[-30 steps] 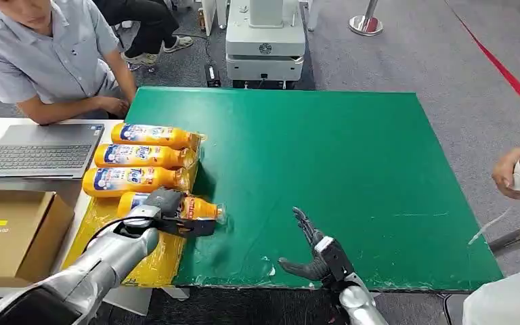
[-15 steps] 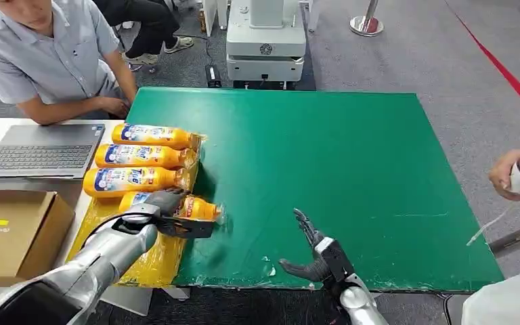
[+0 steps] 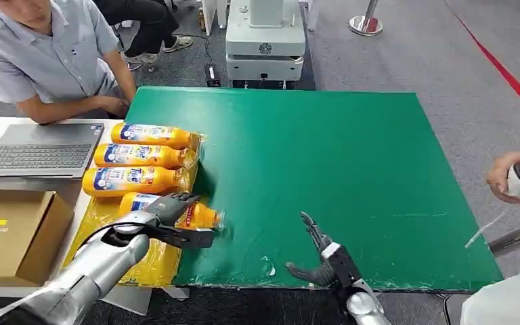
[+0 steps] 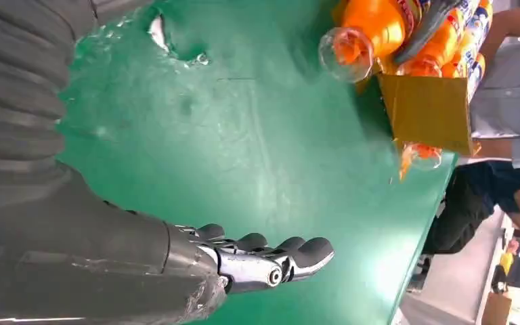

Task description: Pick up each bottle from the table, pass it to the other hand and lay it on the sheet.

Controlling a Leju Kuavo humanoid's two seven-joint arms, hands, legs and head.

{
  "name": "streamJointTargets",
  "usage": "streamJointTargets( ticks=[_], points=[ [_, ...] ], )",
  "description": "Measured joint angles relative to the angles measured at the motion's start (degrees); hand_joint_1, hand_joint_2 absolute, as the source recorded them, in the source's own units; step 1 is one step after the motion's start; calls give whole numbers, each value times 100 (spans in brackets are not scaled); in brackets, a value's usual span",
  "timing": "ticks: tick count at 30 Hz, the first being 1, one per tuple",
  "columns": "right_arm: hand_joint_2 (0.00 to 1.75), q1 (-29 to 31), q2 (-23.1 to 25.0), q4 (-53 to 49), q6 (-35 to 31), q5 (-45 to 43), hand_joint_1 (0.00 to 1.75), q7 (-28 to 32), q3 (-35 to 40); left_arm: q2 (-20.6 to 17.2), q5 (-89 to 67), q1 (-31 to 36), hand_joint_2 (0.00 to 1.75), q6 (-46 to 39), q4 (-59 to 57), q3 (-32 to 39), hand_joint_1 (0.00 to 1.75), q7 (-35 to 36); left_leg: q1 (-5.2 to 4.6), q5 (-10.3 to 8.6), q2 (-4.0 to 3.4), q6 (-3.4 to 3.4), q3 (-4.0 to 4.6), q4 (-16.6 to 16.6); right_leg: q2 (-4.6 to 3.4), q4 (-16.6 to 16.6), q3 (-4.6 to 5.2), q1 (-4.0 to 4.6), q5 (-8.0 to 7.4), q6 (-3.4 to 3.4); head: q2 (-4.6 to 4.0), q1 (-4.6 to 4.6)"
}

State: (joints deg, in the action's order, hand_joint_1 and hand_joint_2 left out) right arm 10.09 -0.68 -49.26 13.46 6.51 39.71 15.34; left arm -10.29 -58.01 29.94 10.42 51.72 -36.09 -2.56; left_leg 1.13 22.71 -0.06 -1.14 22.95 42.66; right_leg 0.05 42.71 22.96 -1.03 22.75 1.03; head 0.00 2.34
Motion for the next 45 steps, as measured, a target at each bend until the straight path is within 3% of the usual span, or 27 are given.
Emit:
streamJointTargets(
  ticks=[14,18,24,29,36,37,45],
  points=[
    [175,-81,-37,-162,-9,0,0,0,-37,-160,273,-247,175,-45,825,-92,0,13,0,0,0,0,0,0,0,0,0,0,0,0,0,-22],
    [175,-83,-37,-162,11,0,0,0,-35,-99,456,-418,175,-478,997,-33,0,-50,0,0,0,0,0,0,0,0,0,0,0,0,0,-2],
    [175,-437,-31,-1439,-321,-142,0,2,-57,181,2517,-1658,175,-935,2490,843,0,-1018,0,0,0,0,0,0,0,0,0,0,0,0,0,-22],
    [175,-835,193,-2661,-897,-175,0,2,-199,483,3540,-2674,175,-1336,3241,1336,0,-1281,0,0,0,0,0,0,0,0,0,0,0,0,0,-9],
    [175,-1303,286,-3414,-1633,-116,0,2,37,887,3694,-2974,175,-2126,3264,1373,0,-1598,0,0,0,0,0,0,0,0,0,0,0,0,0,-15],
    [0,-1332,286,-3414,-1677,-127,0,2,68,902,3734,-2970,175,-2146,3264,1375,0,-1618,0,0,0,0,0,0,0,0,0,0,0,0,0,-15],
    [0,-1611,638,-2999,-1759,-356,0,-2,26,1125,4065,-3298,175,-2340,3461,1344,0,-1753,0,0,0,0,0,0,0,0,0,0,0,0,0,-15]
  ],
)
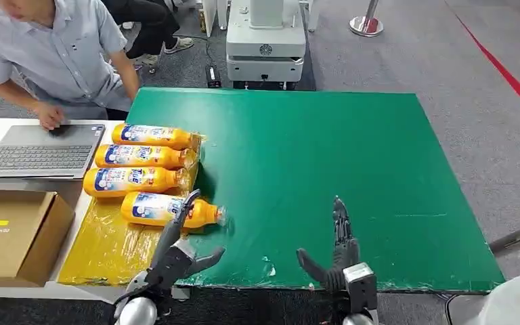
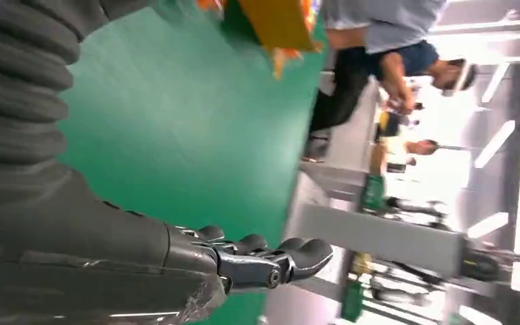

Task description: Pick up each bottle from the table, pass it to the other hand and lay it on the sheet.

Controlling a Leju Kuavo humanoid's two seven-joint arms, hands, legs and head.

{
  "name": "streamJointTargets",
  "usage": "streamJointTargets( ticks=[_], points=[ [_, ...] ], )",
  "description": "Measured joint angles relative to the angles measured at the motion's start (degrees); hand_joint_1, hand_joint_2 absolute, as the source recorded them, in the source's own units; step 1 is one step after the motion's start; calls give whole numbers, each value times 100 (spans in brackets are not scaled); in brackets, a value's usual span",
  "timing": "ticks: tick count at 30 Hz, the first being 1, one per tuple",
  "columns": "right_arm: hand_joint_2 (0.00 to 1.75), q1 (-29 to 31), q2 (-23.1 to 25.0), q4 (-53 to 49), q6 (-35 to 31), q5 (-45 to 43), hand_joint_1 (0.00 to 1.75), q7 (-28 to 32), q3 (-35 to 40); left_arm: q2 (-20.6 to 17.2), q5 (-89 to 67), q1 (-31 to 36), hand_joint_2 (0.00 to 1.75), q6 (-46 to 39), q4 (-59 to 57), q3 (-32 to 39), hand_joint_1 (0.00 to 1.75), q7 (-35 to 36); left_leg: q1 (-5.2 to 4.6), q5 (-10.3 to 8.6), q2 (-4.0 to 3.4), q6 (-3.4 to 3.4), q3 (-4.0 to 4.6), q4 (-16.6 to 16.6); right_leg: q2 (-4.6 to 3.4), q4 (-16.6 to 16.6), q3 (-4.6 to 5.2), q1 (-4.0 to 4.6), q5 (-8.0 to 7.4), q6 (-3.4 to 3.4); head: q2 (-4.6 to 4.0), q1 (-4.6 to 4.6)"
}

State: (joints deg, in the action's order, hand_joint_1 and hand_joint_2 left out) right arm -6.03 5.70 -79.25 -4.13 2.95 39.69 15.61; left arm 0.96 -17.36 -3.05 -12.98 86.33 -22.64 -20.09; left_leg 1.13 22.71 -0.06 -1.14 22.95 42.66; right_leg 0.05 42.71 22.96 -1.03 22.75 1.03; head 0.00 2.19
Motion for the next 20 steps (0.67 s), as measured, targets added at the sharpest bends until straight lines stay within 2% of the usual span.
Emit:
streamJointTargets(
  ticks=[4,11,15,18,20],
  points=[
    [0,-390,112,-89,-376,33,0,0,11,105,129,-335,175,-64,204,-81,0,-68,0,0,0,0,0,0,0,0,0,0,0,0,0,9],
    [0,-803,112,-817,-1098,175,0,-93,-89,249,166,-319,175,-149,337,-194,0,-164,0,0,0,0,0,0,0,0,0,0,0,0,0,-5],
    [0,-910,70,-1132,-991,35,0,-371,-168,284,149,-305,175,-175,398,-238,0,-313,0,0,0,0,0,0,0,0,0,0,0,0,0,2],
    [0,-900,-59,-1171,-949,179,0,-363,-170,295,245,-258,175,-101,394,-251,0,-455,0,0,0,0,0,0,0,0,0,0,0,0,0,-18],
    [0,-850,-214,-1233,-826,280,0,-288,-179,302,365,-132,175,-44,348,-286,0,-619,0,0,0,0,0,0,0,0,0,0,0,0,0,4]
  ],
)
